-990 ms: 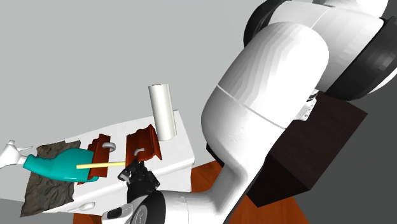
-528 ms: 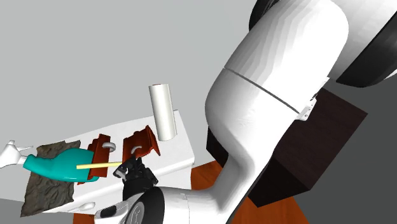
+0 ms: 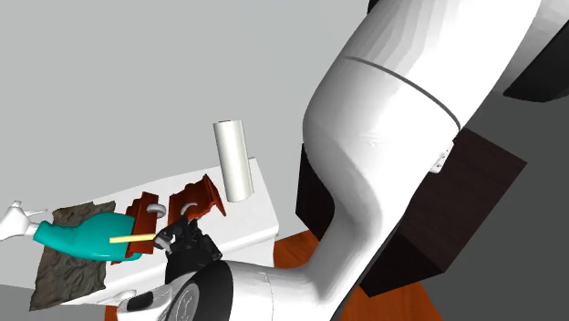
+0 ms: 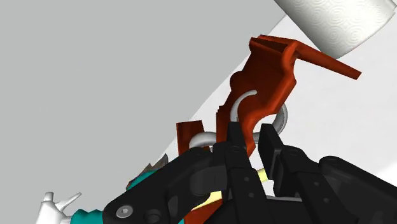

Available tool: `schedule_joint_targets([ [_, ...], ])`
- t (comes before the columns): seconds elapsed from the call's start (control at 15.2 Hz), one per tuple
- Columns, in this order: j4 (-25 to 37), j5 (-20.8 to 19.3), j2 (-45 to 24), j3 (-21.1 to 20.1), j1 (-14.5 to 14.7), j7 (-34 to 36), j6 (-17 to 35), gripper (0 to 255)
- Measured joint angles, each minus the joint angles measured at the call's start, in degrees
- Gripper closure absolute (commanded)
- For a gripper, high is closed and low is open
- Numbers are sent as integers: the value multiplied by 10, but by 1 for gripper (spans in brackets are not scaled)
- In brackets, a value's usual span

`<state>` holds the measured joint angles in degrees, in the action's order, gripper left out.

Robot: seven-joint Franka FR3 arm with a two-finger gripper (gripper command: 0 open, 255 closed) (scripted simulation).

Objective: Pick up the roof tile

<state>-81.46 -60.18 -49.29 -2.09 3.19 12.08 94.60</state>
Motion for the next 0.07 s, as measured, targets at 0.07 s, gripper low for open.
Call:
schedule_joint_targets([
  [0.07,-3,0,5,0,0,-1,-1,255],
])
